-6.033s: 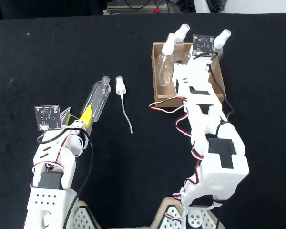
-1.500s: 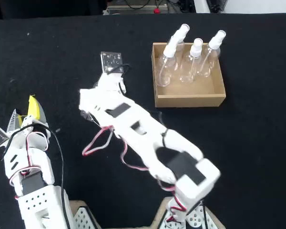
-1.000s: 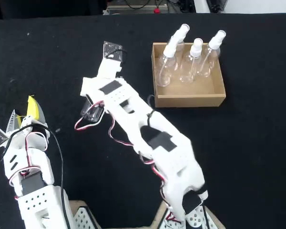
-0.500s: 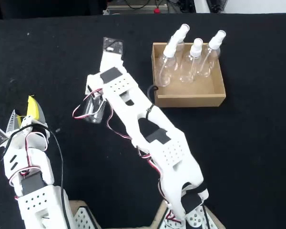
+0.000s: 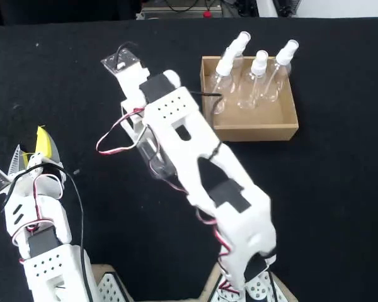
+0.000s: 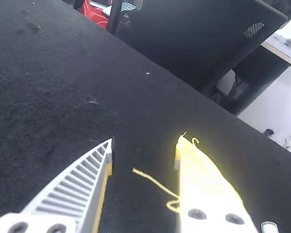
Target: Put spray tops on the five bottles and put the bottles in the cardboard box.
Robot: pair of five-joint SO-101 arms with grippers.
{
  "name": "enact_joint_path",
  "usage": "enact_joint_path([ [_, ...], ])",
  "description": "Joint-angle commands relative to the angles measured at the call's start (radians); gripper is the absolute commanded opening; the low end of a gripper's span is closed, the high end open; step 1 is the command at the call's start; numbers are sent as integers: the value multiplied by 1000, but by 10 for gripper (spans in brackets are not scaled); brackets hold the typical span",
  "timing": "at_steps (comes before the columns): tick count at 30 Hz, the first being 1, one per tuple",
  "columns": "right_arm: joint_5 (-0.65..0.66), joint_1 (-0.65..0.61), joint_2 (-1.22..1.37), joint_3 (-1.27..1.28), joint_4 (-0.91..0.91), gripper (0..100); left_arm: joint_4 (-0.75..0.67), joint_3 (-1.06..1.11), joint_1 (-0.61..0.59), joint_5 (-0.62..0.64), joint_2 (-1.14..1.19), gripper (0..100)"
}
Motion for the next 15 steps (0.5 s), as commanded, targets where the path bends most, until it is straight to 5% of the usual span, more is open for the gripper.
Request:
enact_joint_path([
  [1,114,21,-185,93,89,39,-25,-21,24,5,-11,202],
  [8,253,242,-484,461,115,39,-25,-18,48,3,-11,202],
  [15,529,772,-863,751,114,39,-25,-15,50,3,-11,202],
])
